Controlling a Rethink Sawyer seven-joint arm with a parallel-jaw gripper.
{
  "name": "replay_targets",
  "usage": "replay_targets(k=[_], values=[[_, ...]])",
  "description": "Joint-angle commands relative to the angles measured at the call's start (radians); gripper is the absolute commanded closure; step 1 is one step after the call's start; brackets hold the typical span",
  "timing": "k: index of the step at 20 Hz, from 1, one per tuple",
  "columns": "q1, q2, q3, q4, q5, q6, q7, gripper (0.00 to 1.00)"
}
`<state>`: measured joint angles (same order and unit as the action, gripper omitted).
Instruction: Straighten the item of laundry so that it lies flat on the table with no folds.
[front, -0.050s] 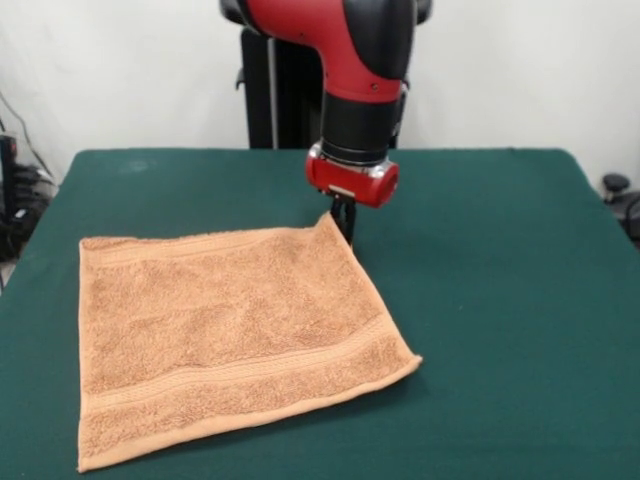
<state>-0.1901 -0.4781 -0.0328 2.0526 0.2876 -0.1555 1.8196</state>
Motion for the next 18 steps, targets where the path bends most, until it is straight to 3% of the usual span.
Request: replay_targets(k=[1, 7, 14, 18], values=[[0.083, -0.036, -0.034, -0.157, 0.073, 0.287, 0.112, 1.00], [0.127, -0.076, -0.107, -0.256, 0.047, 0.482, 0.138, 1.00], [0.179, -0.180, -0.221, -0.366, -0.028, 0.797, 0.172, 1.00], [0.178, -0.157, -0.230, -0.428, -0.036, 0.830, 0.178, 1.00]])
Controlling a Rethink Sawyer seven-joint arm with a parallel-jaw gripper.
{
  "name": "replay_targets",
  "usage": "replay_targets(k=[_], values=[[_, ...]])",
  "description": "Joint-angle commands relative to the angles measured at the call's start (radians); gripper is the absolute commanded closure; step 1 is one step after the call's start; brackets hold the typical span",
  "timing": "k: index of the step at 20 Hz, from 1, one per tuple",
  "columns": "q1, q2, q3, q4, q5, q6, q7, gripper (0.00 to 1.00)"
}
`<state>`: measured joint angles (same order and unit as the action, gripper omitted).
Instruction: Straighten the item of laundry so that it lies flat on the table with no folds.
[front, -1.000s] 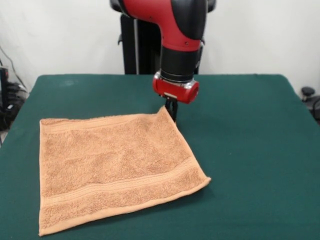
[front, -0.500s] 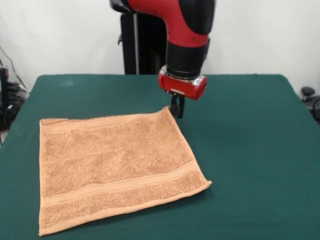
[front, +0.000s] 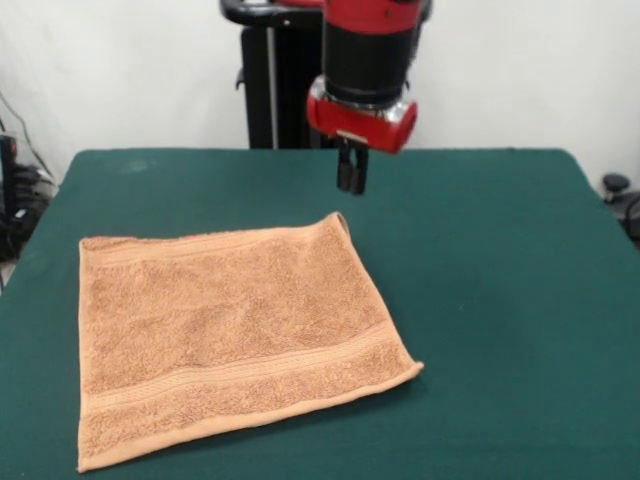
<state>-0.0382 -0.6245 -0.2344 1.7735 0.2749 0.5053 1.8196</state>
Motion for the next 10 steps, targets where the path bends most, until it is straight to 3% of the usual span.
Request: replay_targets(k=[1, 10], values=[[0.021, -0.002, -0.022, -0.158, -0.024, 0.166, 0.175, 1.00], [0.024, 0.104, -0.013, -0.293, -0.032, 0.129, 0.168, 1.00]])
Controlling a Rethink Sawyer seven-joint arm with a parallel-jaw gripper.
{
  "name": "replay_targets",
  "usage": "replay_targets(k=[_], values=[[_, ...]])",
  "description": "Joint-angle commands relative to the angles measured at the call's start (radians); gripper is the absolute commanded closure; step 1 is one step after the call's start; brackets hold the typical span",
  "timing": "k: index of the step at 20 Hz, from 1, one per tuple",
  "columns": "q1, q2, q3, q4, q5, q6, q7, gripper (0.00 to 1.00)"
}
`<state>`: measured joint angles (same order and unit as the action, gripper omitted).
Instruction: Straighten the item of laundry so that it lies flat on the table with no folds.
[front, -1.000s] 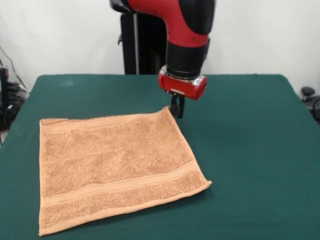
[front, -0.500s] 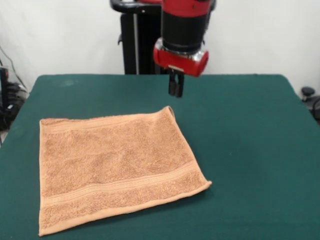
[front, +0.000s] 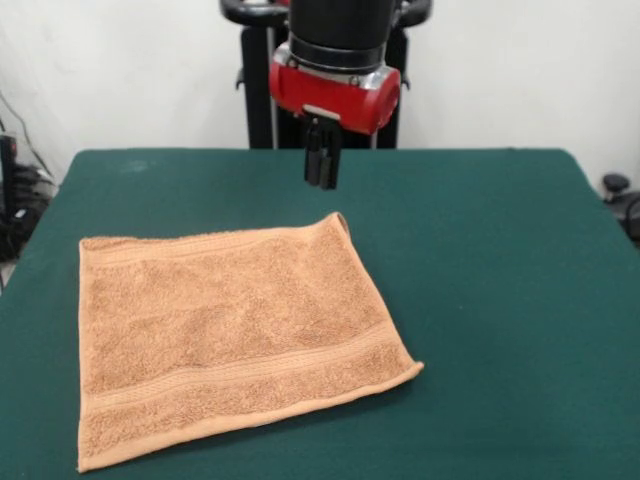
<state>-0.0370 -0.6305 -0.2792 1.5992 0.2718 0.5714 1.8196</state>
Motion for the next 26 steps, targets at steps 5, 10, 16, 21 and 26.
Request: replay_targets(k=[5, 10, 16, 21, 26], values=[[0.029, 0.230, 0.036, -0.226, -0.024, 0.016, 0.189, 1.00], [0.023, 0.334, 0.046, -0.281, -0.016, -0.082, 0.201, 1.00], [-0.002, 0.413, 0.067, -0.349, -0.009, -0.122, 0.177, 1.00], [-0.030, 0.434, 0.077, -0.383, -0.011, -0.108, 0.143, 1.00], [-0.041, 0.497, 0.083, -0.415, -0.013, -0.157, 0.143, 1.00]])
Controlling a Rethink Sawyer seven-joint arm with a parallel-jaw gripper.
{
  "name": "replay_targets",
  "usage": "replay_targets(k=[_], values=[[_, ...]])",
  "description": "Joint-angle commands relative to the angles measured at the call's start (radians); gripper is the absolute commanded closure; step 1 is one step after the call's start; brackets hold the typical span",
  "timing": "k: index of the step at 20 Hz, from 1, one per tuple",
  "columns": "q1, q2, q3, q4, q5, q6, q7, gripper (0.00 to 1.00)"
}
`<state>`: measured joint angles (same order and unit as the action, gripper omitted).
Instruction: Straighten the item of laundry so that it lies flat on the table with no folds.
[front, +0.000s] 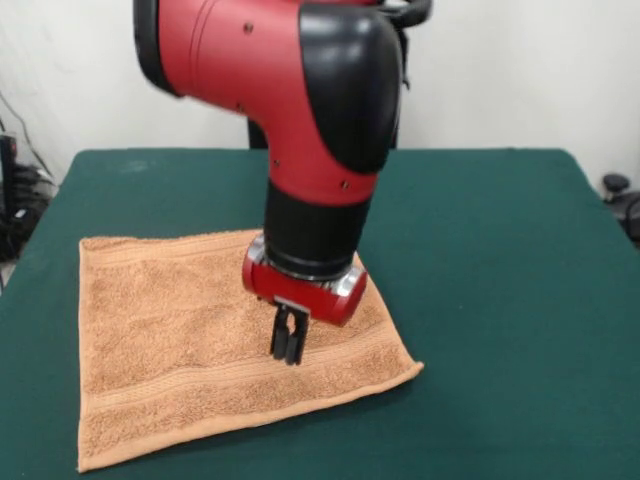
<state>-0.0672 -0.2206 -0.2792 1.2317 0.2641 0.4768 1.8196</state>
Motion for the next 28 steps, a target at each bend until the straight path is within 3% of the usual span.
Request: replay_targets(k=[1, 7, 12, 23, 28], values=[[-0.014, 0.104, 0.086, -0.060, -0.004, -0.073, 0.143, 1.00], [-0.003, 0.197, 0.090, -0.152, 0.032, -0.090, 0.187, 1.00], [0.061, 0.264, 0.048, -0.235, 0.084, -0.058, 0.289, 1.00], [0.195, 0.324, -0.089, -0.317, 0.244, 0.048, 0.494, 1.00], [0.220, 0.338, -0.128, -0.335, 0.275, 0.080, 0.521, 1.00]])
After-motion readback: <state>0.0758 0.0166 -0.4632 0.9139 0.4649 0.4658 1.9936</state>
